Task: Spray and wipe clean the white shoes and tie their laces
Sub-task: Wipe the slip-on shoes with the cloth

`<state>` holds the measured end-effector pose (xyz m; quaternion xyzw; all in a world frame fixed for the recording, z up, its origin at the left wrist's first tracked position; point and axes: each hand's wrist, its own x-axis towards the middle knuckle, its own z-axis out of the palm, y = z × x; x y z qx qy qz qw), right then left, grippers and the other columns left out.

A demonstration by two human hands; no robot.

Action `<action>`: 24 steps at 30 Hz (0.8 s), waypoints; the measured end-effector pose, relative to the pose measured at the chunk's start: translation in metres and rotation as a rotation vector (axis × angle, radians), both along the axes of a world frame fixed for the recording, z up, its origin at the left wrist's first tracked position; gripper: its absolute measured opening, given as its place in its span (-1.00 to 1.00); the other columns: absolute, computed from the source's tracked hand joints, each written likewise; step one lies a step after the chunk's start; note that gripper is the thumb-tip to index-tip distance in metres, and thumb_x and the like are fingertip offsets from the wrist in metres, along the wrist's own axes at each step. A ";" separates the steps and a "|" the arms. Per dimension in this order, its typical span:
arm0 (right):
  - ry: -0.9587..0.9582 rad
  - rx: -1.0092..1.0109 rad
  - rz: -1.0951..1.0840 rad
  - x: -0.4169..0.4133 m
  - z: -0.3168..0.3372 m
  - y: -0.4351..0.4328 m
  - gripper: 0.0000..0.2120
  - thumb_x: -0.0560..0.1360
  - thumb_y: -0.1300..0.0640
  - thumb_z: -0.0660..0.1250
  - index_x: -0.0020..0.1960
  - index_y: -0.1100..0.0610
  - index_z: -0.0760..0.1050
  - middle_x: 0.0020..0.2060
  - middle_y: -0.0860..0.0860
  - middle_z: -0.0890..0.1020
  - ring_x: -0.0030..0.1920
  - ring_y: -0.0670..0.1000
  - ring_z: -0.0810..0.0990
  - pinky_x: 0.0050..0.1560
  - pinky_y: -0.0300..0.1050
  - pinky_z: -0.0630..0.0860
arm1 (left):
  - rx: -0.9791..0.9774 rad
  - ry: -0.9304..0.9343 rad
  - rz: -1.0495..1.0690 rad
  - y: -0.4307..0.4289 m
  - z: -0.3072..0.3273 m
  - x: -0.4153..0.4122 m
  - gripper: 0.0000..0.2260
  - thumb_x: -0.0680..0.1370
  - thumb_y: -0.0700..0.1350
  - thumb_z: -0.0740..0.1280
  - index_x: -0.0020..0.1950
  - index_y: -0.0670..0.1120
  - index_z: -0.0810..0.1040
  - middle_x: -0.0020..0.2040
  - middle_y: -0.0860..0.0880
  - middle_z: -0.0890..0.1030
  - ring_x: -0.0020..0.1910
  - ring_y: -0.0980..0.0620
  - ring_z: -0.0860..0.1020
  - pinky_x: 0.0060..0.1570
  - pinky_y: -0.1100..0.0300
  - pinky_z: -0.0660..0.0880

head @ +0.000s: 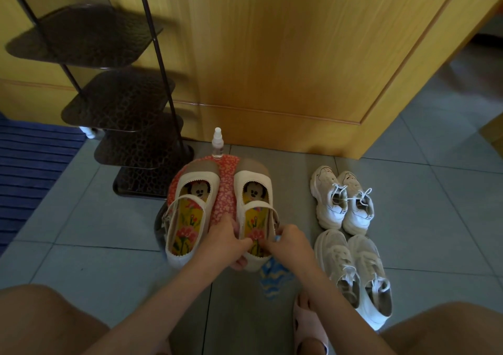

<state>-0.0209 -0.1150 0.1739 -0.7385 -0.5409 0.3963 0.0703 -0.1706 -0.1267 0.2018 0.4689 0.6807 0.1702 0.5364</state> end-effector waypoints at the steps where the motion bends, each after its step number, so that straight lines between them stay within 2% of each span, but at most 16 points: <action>1: 0.022 -0.001 -0.024 0.000 0.001 0.002 -0.60 0.37 -0.21 0.38 -0.11 0.14 0.51 -0.20 0.07 0.62 -0.14 0.07 0.61 -0.25 -0.07 0.45 | -0.007 -0.003 0.002 0.001 0.001 -0.001 -0.77 0.49 -0.16 0.37 -0.12 -0.03 0.29 -0.21 -0.13 0.61 -0.39 0.00 0.65 -0.37 0.11 0.62; 2: 0.033 0.007 -0.046 0.000 0.003 0.005 -0.57 0.36 -0.24 0.37 -0.13 0.15 0.50 -0.23 0.07 0.60 -0.18 0.05 0.59 -0.27 -0.10 0.44 | -0.016 -0.006 0.008 0.002 0.002 -0.002 -0.77 0.49 -0.15 0.38 -0.12 -0.03 0.29 -0.23 -0.13 0.61 -0.39 0.00 0.65 -0.35 0.09 0.62; 5: 0.009 0.058 -0.097 -0.004 0.007 0.015 -0.59 0.36 -0.17 0.42 -0.19 0.17 0.42 -0.34 0.02 0.50 -0.31 0.00 0.50 -0.44 -0.17 0.30 | -0.013 0.034 0.017 0.005 0.005 -0.004 -0.80 0.50 -0.15 0.35 -0.09 -0.05 0.31 -0.25 -0.11 0.61 -0.35 -0.03 0.66 -0.29 0.02 0.64; 8: -0.031 0.063 -0.128 -0.008 0.005 0.017 -0.55 0.33 -0.18 0.44 -0.11 0.19 0.45 -0.25 0.05 0.53 -0.25 0.03 0.53 -0.47 -0.19 0.23 | 0.089 0.164 0.006 0.011 0.003 -0.004 -0.71 0.48 -0.08 0.39 0.06 -0.07 0.31 -0.08 -0.07 0.56 -0.23 -0.06 0.64 -0.33 0.05 0.63; 11: -0.040 0.057 -0.125 -0.008 0.004 0.017 -0.55 0.32 -0.18 0.46 -0.12 0.18 0.44 -0.23 0.06 0.54 -0.24 0.03 0.53 -0.48 -0.19 0.23 | 0.161 0.291 -0.019 0.021 -0.002 -0.001 -0.50 0.45 -0.04 0.41 0.28 -0.08 0.25 0.14 -0.11 0.50 0.00 -0.14 0.59 -0.13 -0.05 0.61; 13: -0.051 0.058 -0.125 -0.009 0.004 0.019 -0.57 0.32 -0.17 0.46 -0.14 0.16 0.42 -0.24 0.06 0.53 -0.25 0.03 0.53 -0.47 -0.19 0.24 | 0.177 0.365 -0.043 0.025 -0.005 0.003 -0.49 0.48 -0.03 0.37 0.33 -0.13 0.23 0.16 -0.15 0.51 0.04 -0.16 0.57 -0.08 -0.05 0.59; 17: -0.056 0.035 -0.125 -0.013 0.002 0.021 -0.59 0.34 -0.14 0.45 -0.10 0.16 0.42 -0.19 0.08 0.56 -0.24 0.03 0.52 -0.46 -0.18 0.25 | 0.224 0.495 -0.087 0.029 -0.008 0.008 -0.58 0.53 -0.05 0.29 0.33 -0.15 0.27 0.18 -0.16 0.52 0.09 -0.15 0.55 0.00 -0.01 0.54; 20: -0.038 0.014 -0.089 -0.010 0.008 0.021 -0.59 0.35 -0.14 0.45 -0.15 0.15 0.39 -0.24 0.06 0.51 -0.26 0.02 0.49 -0.45 -0.17 0.28 | 0.207 0.426 -0.057 0.028 -0.006 0.007 -0.56 0.53 -0.04 0.28 0.35 -0.15 0.26 0.18 -0.17 0.51 0.08 -0.18 0.55 -0.02 -0.05 0.57; 22: 0.001 -0.031 -0.033 -0.005 0.013 0.020 -0.60 0.35 -0.14 0.45 -0.14 0.17 0.43 -0.25 0.07 0.55 -0.24 0.01 0.55 -0.40 -0.16 0.37 | 0.219 0.460 -0.087 0.025 -0.004 0.005 -0.55 0.54 -0.03 0.28 0.36 -0.16 0.25 0.19 -0.17 0.51 0.09 -0.16 0.55 -0.02 -0.02 0.56; 24: 0.042 -0.077 0.013 -0.002 0.015 0.018 -0.61 0.35 -0.12 0.44 -0.05 0.18 0.50 -0.16 0.08 0.63 -0.15 0.01 0.62 -0.25 -0.09 0.50 | 0.219 0.445 -0.092 0.020 -0.004 0.002 -0.53 0.51 -0.05 0.33 0.34 -0.15 0.26 0.18 -0.14 0.51 0.06 -0.15 0.57 -0.02 -0.02 0.56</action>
